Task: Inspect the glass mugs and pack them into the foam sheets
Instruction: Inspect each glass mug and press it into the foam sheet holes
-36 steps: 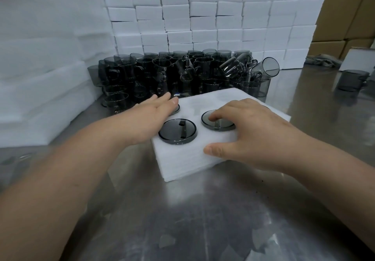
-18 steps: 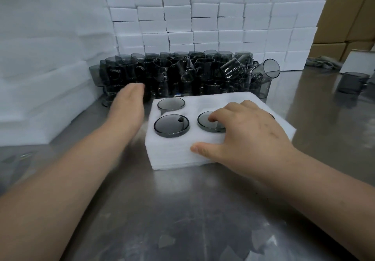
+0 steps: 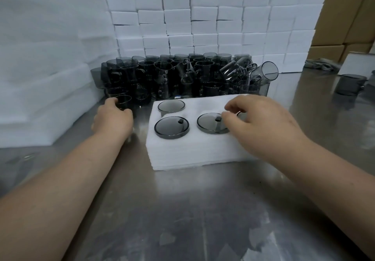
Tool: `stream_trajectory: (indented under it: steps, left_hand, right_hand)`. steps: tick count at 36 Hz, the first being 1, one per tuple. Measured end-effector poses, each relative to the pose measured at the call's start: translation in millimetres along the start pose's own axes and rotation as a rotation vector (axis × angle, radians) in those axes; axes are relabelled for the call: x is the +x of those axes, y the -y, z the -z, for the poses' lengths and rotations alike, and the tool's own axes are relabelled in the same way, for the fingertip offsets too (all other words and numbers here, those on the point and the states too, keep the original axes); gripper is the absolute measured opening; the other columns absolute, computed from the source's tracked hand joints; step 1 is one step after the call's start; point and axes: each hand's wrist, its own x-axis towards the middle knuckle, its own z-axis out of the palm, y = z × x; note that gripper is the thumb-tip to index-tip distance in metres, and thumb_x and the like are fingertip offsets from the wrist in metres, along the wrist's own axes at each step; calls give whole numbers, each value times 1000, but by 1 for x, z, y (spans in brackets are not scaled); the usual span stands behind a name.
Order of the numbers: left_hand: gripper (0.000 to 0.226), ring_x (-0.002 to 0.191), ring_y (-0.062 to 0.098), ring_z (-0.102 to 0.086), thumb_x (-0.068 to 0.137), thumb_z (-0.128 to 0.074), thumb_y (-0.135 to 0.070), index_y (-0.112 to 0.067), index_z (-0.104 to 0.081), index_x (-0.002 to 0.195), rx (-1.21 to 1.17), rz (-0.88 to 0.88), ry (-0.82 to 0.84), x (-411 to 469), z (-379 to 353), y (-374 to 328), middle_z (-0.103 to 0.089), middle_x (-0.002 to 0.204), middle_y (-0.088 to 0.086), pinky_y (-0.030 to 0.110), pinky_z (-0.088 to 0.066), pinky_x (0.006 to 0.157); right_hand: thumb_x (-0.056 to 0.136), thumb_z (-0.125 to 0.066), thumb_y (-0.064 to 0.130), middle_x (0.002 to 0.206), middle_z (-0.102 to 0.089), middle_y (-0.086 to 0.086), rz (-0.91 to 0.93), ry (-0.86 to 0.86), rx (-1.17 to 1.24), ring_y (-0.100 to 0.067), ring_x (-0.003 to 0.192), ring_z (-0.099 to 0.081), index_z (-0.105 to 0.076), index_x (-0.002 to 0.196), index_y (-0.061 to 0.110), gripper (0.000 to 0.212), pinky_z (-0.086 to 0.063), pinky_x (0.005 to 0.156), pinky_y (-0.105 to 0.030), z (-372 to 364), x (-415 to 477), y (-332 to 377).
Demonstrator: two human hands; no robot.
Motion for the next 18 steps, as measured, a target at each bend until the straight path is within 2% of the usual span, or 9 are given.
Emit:
stream_trajectory:
  steps: [3, 6, 10, 13, 16, 18]
  left_hand:
    - [41, 94, 45, -59, 83, -45, -26, -21, -45, 124, 15, -4, -14, -1, -1, 1, -57, 113, 18, 48, -47, 89]
    - [25, 88, 43, -60, 86, -47, -29, -22, -49, 110, 20, -14, -31, -2, -1, 1, -59, 108, 21, 46, -47, 88]
    - [18, 90, 37, -57, 89, -52, -26, -17, -54, 104, -23, -73, -156, -6, 0, -5, -54, 117, 18, 41, -45, 88]
    - [21, 85, 27, -52, 90, -53, -25, -13, -55, 107, -83, -177, -258, -14, 3, -13, -48, 123, 13, 31, -38, 76]
    - [20, 88, 17, -48, 90, -53, -26, -15, -54, 106, -189, -331, -328, -24, 8, -24, -47, 120, 9, 21, -31, 75]
    - [18, 89, 11, -46, 89, -53, -27, -18, -54, 105, -260, -439, -347, -33, 14, -34, -48, 116, 5, 17, -32, 76]
  right_hand:
    - [85, -42, 44, 111, -58, 12, 2, 18, -34, -12, 110, -44, -60, 109, 31, 32, -29, 76, -27, -4, 0, -1]
    - [84, -44, 44, 109, -58, 14, -8, 9, -5, -11, 110, -44, -60, 108, 32, 31, -30, 76, -26, -3, 0, -2]
    - [85, -44, 44, 110, -58, 14, 2, 16, -10, -12, 111, -45, -60, 108, 32, 31, -32, 78, -27, -3, 1, -2]
    - [84, -44, 44, 109, -57, 15, 5, 11, -4, -12, 111, -45, -59, 109, 32, 31, -32, 78, -27, -3, 0, -2]
    - [84, -44, 44, 108, -57, 16, 15, 0, 16, -10, 112, -44, -59, 110, 31, 32, -32, 78, -27, -2, 0, -1]
    - [83, -45, 43, 108, -57, 15, 23, -10, 29, -10, 111, -45, -59, 111, 31, 33, -31, 77, -26, -1, -1, -1]
